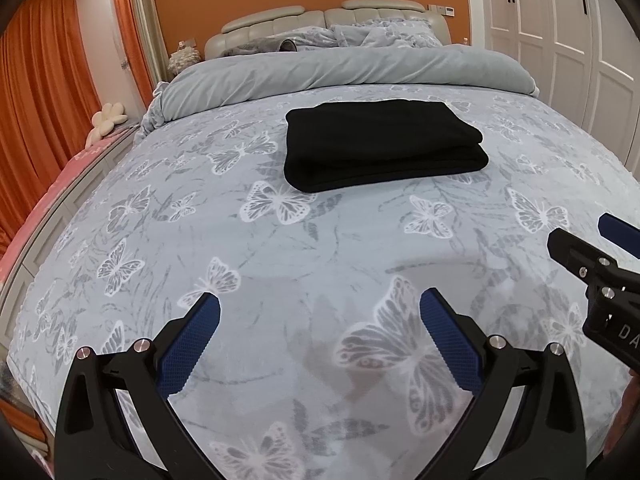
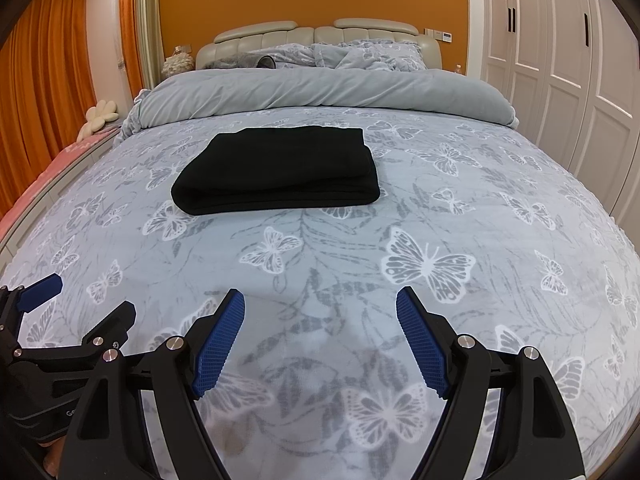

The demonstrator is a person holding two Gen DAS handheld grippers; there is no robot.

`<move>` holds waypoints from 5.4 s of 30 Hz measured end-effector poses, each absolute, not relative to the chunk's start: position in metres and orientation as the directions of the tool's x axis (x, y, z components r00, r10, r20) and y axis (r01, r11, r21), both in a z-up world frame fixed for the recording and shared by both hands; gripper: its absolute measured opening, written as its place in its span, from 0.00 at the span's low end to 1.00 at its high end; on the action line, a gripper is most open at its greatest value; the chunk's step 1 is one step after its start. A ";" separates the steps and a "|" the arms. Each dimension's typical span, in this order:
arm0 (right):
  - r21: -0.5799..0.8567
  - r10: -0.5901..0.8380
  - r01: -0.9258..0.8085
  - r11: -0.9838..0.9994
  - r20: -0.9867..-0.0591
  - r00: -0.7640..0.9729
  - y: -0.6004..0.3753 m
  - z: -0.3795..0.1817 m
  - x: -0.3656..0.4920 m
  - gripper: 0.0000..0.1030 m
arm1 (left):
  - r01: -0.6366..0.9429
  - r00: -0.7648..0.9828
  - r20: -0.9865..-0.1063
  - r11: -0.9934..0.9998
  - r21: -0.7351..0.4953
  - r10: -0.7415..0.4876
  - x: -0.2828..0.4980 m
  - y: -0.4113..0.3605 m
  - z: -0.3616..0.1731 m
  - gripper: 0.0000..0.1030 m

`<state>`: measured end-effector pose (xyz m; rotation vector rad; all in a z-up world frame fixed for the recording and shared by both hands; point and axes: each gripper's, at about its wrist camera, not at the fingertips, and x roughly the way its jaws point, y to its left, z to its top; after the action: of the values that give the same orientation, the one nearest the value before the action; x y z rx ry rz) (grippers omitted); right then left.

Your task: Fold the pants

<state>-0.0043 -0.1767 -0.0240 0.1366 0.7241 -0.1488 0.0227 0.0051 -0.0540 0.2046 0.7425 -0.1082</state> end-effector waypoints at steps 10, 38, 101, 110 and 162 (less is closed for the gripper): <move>0.070 -0.090 0.182 0.981 -0.667 0.740 -0.176 -0.024 -0.004 0.73 | 0.174 0.730 -0.682 0.974 0.145 -0.029 0.023 0.006 -0.055 0.95; 0.068 -0.091 0.182 0.981 -0.668 0.739 -0.174 -0.025 -0.004 0.73 | 0.191 0.728 -0.684 0.971 0.145 -0.041 0.022 0.008 -0.058 0.95; 0.061 -0.094 0.180 0.982 -0.669 0.737 -0.172 -0.025 -0.003 0.73 | 0.184 0.674 -0.737 0.978 0.103 -0.049 0.030 0.014 -0.062 0.95; 0.062 -0.093 0.180 0.982 -0.670 0.737 -0.172 -0.026 -0.003 0.73 | 0.183 0.674 -0.737 0.978 0.103 -0.049 0.030 0.013 -0.062 0.95; 0.057 -0.091 0.174 0.983 -0.672 0.735 -0.170 -0.028 -0.003 0.73 | 0.187 0.671 -0.740 0.978 0.097 -0.055 0.029 0.012 -0.063 0.95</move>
<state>-0.0026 -0.1701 -0.0275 0.1191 0.7310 -0.1455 0.0295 0.0120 -0.0627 0.1699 0.8253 -0.1372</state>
